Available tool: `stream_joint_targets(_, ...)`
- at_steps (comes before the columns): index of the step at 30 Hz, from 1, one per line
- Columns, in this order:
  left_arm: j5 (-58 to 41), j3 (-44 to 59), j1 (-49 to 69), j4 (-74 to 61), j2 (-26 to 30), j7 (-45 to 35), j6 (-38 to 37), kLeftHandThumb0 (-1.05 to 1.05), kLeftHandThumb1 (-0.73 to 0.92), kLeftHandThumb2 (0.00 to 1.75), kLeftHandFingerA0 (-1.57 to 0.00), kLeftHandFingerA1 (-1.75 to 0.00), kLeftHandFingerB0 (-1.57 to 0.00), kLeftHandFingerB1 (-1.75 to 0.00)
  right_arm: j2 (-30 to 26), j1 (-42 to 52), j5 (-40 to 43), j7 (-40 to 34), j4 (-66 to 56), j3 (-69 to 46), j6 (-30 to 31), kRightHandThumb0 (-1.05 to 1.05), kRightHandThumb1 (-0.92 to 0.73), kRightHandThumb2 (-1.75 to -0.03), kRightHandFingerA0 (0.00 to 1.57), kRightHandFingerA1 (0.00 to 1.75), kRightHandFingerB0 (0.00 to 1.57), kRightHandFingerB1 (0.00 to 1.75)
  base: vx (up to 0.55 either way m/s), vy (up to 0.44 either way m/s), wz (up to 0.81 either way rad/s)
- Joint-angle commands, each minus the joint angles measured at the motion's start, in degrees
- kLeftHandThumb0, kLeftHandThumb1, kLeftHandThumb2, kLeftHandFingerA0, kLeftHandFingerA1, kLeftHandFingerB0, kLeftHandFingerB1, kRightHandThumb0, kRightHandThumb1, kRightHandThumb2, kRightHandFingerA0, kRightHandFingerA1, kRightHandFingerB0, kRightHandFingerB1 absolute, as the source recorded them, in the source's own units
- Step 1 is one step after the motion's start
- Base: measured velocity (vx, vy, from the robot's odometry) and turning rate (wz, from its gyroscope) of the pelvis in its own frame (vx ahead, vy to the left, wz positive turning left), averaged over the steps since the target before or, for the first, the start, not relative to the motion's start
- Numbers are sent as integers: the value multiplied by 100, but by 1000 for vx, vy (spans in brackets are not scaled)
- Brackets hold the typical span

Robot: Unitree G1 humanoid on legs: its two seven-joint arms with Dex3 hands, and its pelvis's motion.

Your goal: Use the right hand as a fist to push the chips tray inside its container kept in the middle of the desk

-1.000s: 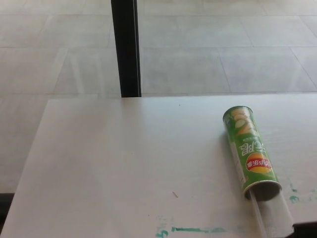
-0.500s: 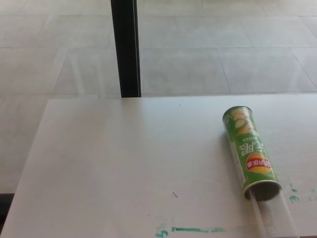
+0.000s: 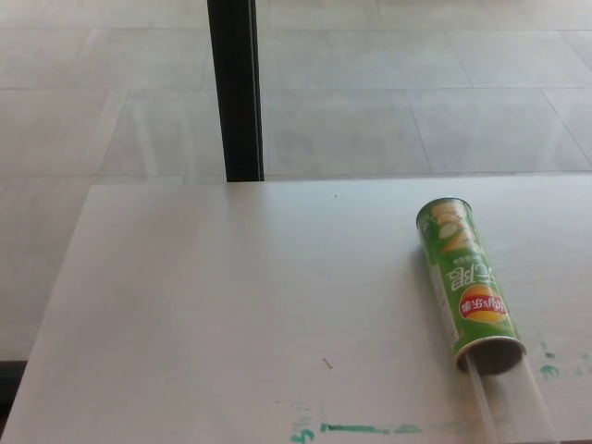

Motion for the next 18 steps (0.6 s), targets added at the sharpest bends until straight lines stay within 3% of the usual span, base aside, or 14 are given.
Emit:
stream_joint_targets(1,226,-215,36,31,416,158,-291,-100,44,131,-104,-136,-19,-84,38,-441,-2220,-1419,1252,638,-522,-68,-91,-67,80,64,63,46,0,0,0)
stream_joint_targets(2,237,-238,-12,44,453,179,-241,-105,64,101,-68,-131,-50,-109,69,-459,-2244,-1574,1338,653,-602,-68,-92,-68,78,61,63,45,0,0,0)
stream_joint_targets(3,232,-244,-12,45,454,180,-242,-105,64,101,-68,-131,-50,-109,68,-467,-2251,-1590,1354,662,-609,-68,-92,-68,78,61,63,45,0,0,0)
stream_joint_targets(4,291,-312,-12,40,500,206,-233,-104,59,119,-74,-121,-59,-103,71,-507,-2262,-1537,1357,708,-578,-68,-92,-69,76,62,61,45,0,0,0)
stream_joint_targets(5,176,-214,0,36,511,112,-231,-105,62,103,-63,-137,-51,-113,97,-527,-2292,-1584,1378,744,-583,-68,-92,-69,77,63,61,45,0,0,0)
stream_joint_targets(6,18,-75,-12,20,496,73,-216,-94,43,129,-122,-147,-36,-93,131,-555,-2320,-1632,1393,784,-579,-68,-92,-70,76,61,59,45,0,0,0)
stream_joint_targets(7,-105,31,-28,-28,483,74,-195,-97,43,131,-127,-151,-48,-100,175,-599,-2325,-1621,1386,832,-545,-68,-92,-70,75,59,59,45,0,0,0)
stream_joint_targets(8,-95,17,-27,-58,492,69,-186,-105,62,106,-64,-147,-48,-121,194,-617,-2371,-1679,1391,858,-539,-67,-92,-69,78,60,61,44,0,0,0)
stream_joint_targets(10,-10,-61,-2,-153,528,85,-226,-105,61,107,-68,-148,-53,-125,241,-666,-2376,-1728,1410,905,-550,-67,-92,-69,77,63,60,44,0,0,0)
stream_joint_targets(11,5,-87,1,-199,552,53,-170,-104,56,123,-75,-130,-58,-111,261,-678,-2348,-1784,1438,911,-618,-65,-92,-68,77,61,60,44,0,0,0)
stream_joint_targets(14,-57,-40,33,-254,543,40,-127,-104,55,119,-72,-130,-64,-112,329,-723,-2350,-1791,1415,946,-617,-65,-92,-68,76,58,59,43,0,0,0)
stream_joint_targets(15,-38,-46,6,-182,540,76,-177,-105,61,105,-63,-141,-48,-116,373,-719,-2310,-1753,1322,935,-612,-64,-92,-68,75,65,58,42,0,0,0)
stream_joint_targets(17,20,-107,-50,-117,569,129,-105,-103,56,121,-71,-126,-54,-106,418,-737,-2337,-1774,1310,940,-615,-64,-92,-67,75,71,58,42,0,0,0)
stream_joint_targets(18,98,-174,-84,-55,588,191,-103,-105,62,106,-62,-140,-44,-115,436,-752,-2368,-1833,1331,949,-669,-65,-92,-68,75,69,57,42,0,0,0)
